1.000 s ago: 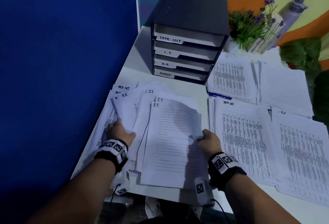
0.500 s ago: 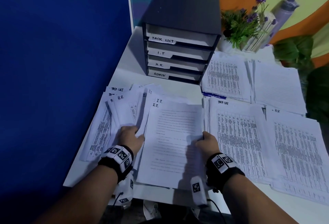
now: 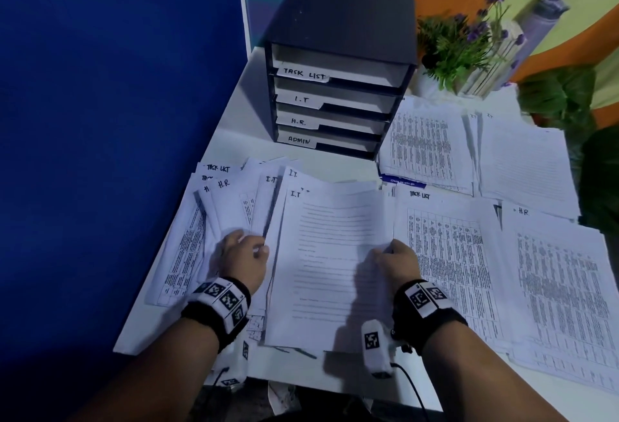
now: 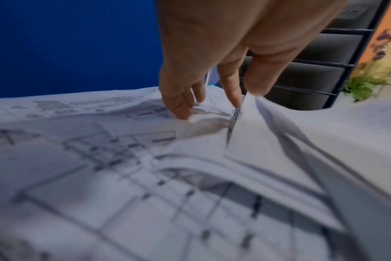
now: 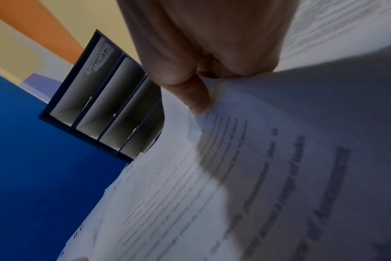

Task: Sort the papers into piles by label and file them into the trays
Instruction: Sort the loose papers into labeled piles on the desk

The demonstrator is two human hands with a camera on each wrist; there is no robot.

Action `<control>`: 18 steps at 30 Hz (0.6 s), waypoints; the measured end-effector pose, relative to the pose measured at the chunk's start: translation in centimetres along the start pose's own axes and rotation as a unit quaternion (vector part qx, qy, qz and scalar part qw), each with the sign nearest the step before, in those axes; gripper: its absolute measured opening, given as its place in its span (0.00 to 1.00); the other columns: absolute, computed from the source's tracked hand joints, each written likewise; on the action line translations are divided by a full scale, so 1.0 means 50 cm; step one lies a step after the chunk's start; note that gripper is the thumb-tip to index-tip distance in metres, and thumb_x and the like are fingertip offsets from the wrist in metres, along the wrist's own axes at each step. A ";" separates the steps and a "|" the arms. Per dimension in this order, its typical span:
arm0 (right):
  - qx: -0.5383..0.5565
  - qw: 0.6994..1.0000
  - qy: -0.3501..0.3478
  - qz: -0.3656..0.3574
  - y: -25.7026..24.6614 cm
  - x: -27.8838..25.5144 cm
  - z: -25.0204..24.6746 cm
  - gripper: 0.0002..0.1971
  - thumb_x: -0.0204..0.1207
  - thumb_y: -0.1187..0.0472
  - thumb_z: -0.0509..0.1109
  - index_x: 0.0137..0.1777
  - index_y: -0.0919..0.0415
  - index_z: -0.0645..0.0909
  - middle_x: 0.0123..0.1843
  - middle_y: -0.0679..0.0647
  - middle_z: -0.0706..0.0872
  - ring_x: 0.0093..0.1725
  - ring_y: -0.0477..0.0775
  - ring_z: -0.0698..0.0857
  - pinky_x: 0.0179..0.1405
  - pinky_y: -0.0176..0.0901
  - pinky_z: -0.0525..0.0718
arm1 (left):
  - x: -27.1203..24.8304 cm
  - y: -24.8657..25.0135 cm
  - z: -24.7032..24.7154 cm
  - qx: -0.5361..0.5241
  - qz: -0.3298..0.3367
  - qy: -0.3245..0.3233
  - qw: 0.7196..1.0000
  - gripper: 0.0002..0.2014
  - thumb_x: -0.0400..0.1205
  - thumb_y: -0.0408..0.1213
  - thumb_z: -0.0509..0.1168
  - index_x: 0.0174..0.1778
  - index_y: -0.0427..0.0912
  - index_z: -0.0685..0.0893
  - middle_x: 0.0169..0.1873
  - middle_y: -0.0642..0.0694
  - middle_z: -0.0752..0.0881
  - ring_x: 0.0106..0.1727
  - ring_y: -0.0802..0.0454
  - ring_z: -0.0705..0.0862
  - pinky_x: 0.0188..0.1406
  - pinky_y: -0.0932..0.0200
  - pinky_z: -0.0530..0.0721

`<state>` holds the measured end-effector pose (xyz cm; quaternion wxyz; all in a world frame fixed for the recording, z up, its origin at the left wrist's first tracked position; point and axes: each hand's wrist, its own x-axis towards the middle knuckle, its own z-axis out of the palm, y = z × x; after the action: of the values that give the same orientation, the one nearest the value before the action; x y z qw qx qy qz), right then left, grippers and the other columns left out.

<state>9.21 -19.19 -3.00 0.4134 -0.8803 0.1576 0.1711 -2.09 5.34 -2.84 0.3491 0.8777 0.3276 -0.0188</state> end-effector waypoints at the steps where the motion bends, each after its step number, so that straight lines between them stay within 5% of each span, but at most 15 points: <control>1: -0.025 1.000 0.000 0.001 0.001 0.003 0.001 0.17 0.71 0.65 0.71 0.26 0.58 0.68 0.31 0.57 0.77 0.37 0.55 0.76 0.39 0.45 0.75 | 0.006 0.004 -0.001 0.009 -0.034 -0.012 0.999 0.13 0.82 0.39 0.62 0.59 0.39 0.86 0.70 0.41 0.76 0.65 0.43 0.80 0.69 0.59 0.73; 5: -0.047 0.999 -0.026 0.005 0.008 -0.001 0.013 0.15 0.72 0.64 0.73 0.29 0.60 0.71 0.36 0.60 0.82 0.40 0.58 0.80 0.43 0.44 0.79 | 0.028 0.007 -0.002 -0.009 -0.113 -0.019 0.993 0.20 0.82 0.39 0.61 0.70 0.40 0.77 0.67 0.38 0.81 0.67 0.39 0.78 0.68 0.52 0.76; 10: 0.015 0.999 -0.030 -0.027 0.007 -0.003 0.008 0.16 0.71 0.74 0.68 0.29 0.60 0.66 0.27 0.55 0.73 0.30 0.53 0.72 0.27 0.39 0.70 | 0.041 -0.002 -0.010 -0.106 -0.123 -0.082 0.983 0.04 0.82 0.35 0.63 0.48 0.41 0.82 0.44 0.43 0.86 0.46 0.45 0.83 0.46 0.59 0.79; 14: 0.078 0.995 -0.030 -0.045 0.000 0.010 -0.004 0.18 0.70 0.79 0.63 0.28 0.59 0.62 0.26 0.55 0.66 0.27 0.51 0.65 0.19 0.36 0.65 | 0.024 -0.023 -0.022 -0.299 -0.118 -0.044 0.946 0.09 0.77 0.24 0.71 0.48 0.42 0.85 0.47 0.42 0.90 0.48 0.44 0.88 0.57 0.48 0.85; 18: 0.195 0.977 -0.086 -0.030 -0.001 0.018 -0.002 0.08 0.64 0.74 0.68 0.35 0.67 0.71 0.33 0.59 0.77 0.35 0.55 0.75 0.34 0.49 0.74 | 0.021 -0.052 -0.035 -0.327 -0.101 -0.009 0.940 0.05 0.80 0.28 0.70 0.46 0.43 0.84 0.45 0.41 0.91 0.50 0.41 0.88 0.59 0.40 0.85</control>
<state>10.05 -19.36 -3.31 0.5939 -0.7694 0.1249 0.1994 -3.14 8.45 -3.34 0.6161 0.6772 0.3995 0.0464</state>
